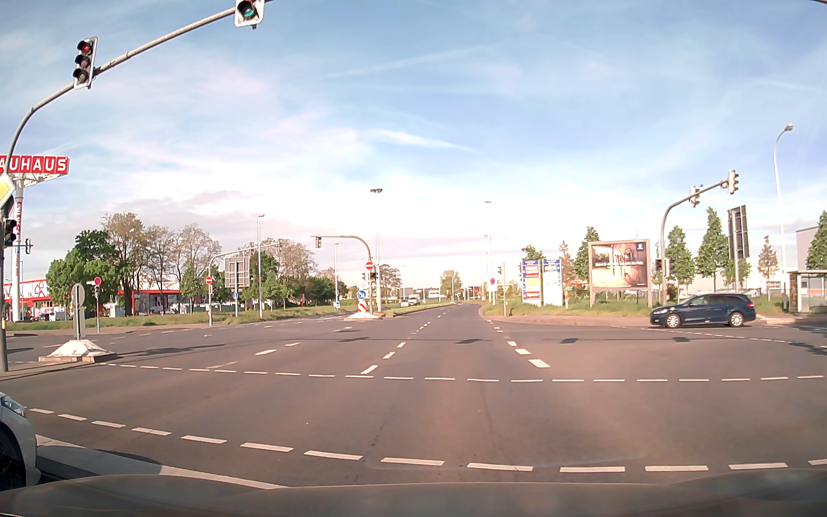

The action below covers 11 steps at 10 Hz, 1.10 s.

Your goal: Follow the waypoints while adhering to traffic rules and regulations

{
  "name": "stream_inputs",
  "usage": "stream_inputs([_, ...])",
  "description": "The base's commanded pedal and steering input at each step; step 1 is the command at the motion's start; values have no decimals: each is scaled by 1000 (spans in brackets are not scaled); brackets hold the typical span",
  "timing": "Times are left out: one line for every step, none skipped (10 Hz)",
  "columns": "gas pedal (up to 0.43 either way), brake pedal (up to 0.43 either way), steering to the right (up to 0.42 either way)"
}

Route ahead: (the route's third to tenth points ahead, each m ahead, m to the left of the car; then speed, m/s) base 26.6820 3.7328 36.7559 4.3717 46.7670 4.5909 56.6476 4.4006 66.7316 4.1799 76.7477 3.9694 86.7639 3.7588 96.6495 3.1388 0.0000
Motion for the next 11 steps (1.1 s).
stream_inputs([0,104,-6])
stream_inputs([0,104,-6])
stream_inputs([0,104,-6])
stream_inputs([0,104,-5])
stream_inputs([0,104,-6])
stream_inputs([0,104,-6])
stream_inputs([0,104,-5])
stream_inputs([0,104,-5])
stream_inputs([0,104,-6])
stream_inputs([0,104,-6])
stream_inputs([0,104,-5])
